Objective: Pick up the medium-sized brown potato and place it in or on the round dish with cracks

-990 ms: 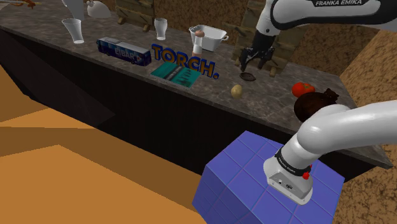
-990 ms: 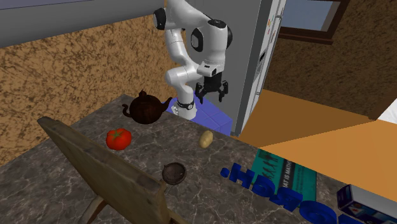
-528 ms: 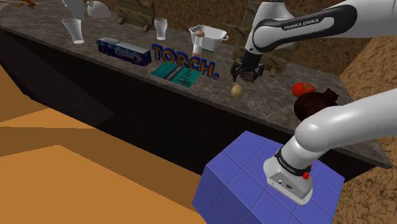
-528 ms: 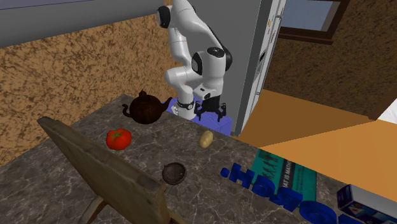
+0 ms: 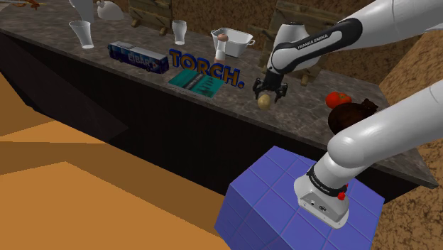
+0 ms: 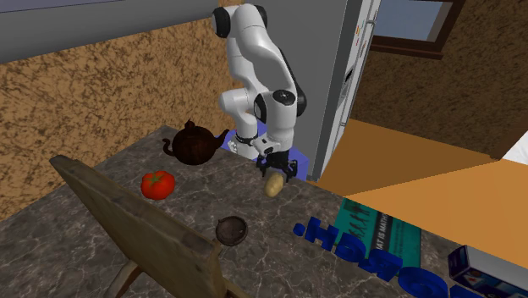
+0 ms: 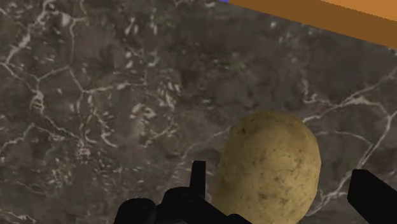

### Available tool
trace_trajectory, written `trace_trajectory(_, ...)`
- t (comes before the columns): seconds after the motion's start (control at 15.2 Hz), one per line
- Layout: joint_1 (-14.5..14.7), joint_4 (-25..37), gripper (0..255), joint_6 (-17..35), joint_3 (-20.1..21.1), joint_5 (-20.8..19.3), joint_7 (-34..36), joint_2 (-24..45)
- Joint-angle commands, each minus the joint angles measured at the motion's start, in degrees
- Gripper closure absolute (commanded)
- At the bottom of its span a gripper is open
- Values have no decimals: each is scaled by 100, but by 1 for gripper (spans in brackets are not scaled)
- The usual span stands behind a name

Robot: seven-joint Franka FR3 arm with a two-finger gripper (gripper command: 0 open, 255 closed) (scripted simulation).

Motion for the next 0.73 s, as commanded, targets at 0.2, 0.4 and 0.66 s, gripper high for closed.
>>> trace_trajectory(0.2,-29,-173,0,530,-2,-45,44,354)
trace_trajectory(0.4,-29,-173,0,530,-2,-45,44,354)
trace_trajectory(0.66,-29,-173,0,530,-2,-45,44,354)
